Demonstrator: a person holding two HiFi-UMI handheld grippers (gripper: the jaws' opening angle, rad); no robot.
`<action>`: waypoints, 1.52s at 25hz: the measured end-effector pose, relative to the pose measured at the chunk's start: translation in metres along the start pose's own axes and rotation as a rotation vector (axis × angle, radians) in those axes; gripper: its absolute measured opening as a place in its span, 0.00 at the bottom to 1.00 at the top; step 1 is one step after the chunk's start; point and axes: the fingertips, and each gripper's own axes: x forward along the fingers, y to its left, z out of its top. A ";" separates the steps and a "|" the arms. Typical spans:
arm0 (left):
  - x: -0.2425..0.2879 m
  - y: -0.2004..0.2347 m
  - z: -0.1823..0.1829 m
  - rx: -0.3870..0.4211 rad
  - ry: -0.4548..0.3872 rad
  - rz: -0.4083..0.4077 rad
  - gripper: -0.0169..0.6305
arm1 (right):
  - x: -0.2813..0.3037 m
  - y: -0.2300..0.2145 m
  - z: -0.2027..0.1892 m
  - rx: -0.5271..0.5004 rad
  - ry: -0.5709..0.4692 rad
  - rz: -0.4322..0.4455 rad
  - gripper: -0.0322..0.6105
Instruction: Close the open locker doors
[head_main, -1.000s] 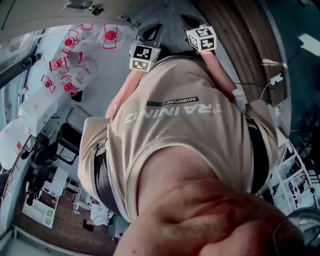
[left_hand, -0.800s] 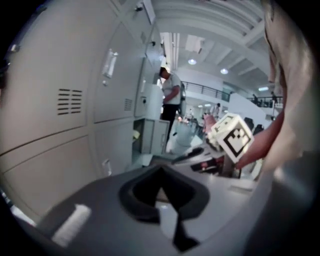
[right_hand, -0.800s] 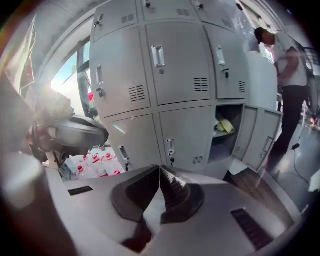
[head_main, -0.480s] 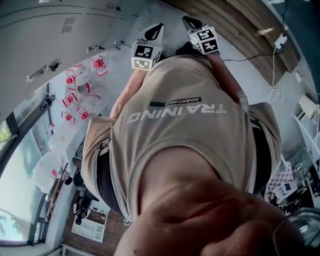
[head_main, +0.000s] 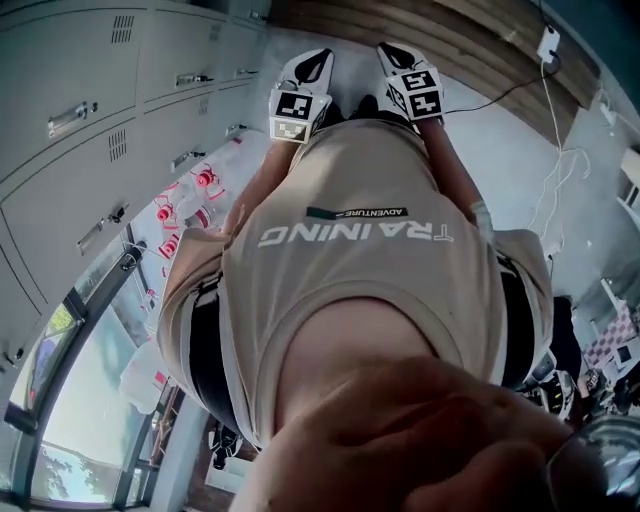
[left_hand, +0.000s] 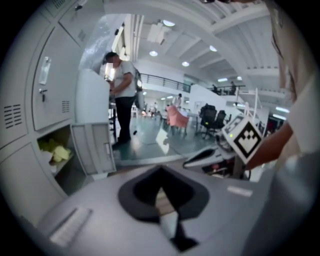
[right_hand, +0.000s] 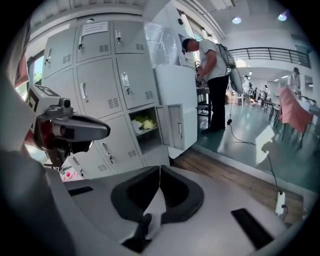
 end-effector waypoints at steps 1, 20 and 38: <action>0.008 0.001 0.004 0.009 0.001 -0.011 0.02 | 0.002 -0.006 -0.001 0.018 0.003 -0.011 0.07; 0.108 0.159 0.052 -0.142 -0.009 -0.039 0.02 | 0.119 -0.043 0.152 -0.031 -0.062 0.051 0.07; 0.193 0.240 0.114 -0.224 0.018 0.150 0.02 | 0.219 -0.142 0.229 -0.097 0.023 0.212 0.07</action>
